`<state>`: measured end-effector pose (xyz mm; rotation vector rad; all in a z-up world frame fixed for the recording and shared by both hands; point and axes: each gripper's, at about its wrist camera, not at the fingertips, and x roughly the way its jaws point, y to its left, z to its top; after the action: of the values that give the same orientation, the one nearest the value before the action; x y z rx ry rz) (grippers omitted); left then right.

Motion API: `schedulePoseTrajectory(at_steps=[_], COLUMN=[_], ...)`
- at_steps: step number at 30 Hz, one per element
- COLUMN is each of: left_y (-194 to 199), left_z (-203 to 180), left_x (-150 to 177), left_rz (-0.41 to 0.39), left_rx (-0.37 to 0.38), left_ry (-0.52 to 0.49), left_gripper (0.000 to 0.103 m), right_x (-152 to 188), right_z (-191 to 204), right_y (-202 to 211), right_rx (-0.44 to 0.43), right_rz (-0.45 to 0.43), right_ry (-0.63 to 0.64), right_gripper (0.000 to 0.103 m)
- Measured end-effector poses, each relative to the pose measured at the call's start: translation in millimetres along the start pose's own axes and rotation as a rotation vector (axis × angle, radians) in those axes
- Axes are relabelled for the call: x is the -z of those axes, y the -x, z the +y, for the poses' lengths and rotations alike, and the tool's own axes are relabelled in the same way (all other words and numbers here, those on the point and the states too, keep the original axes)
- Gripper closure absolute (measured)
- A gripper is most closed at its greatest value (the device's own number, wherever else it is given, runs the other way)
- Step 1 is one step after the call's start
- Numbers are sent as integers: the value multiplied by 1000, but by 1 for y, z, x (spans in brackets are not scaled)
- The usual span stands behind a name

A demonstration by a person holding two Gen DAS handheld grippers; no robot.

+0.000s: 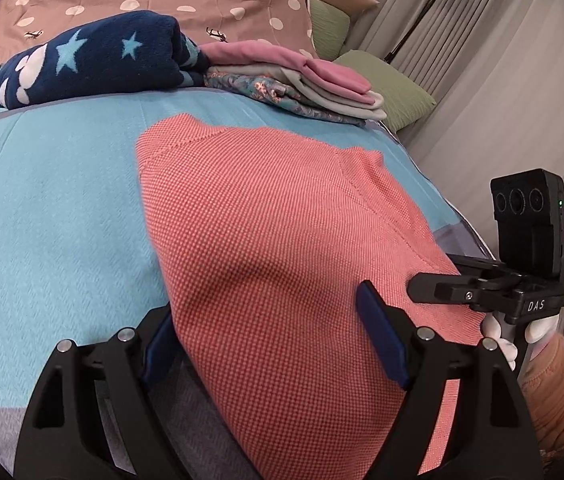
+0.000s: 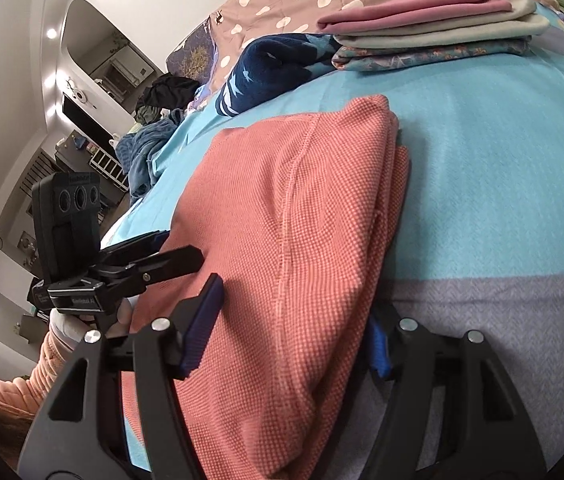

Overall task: Fold small clothes
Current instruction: 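Grasp the folded sweater with the left tool while the right tool grasps it, then lift the folded sweater with both tools and set it on the clothes stack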

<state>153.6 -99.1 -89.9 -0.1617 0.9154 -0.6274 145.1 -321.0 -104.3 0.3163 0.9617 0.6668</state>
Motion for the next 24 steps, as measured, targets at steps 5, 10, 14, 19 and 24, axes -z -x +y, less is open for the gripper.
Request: schedulePoseTrajectory(at_steps=[5,10,14,19,24], left_y=[1,12,34,66,86], left_z=[-2,-12,-42,-90,-126], left_x=[1,1,-3,-17,-56], left_rz=[-8,-57,-111,-198,-274], left_rx=[-2,-41,-62,-85,-63], left_ry=[-12,-45,-108,-224,-296], left_gripper=[38,69,80,82,82], right_x=[4,7,11,13,-8], right_z=[0,6,29,50,74], right_y=[4,8,21,65,123], right_rx=[38,65,142,169,262], right_rz=[-13,-33,-69,-197,-356], right_ry=[-5,12,81,120,220], right_gripper=[51,70,79,80,80])
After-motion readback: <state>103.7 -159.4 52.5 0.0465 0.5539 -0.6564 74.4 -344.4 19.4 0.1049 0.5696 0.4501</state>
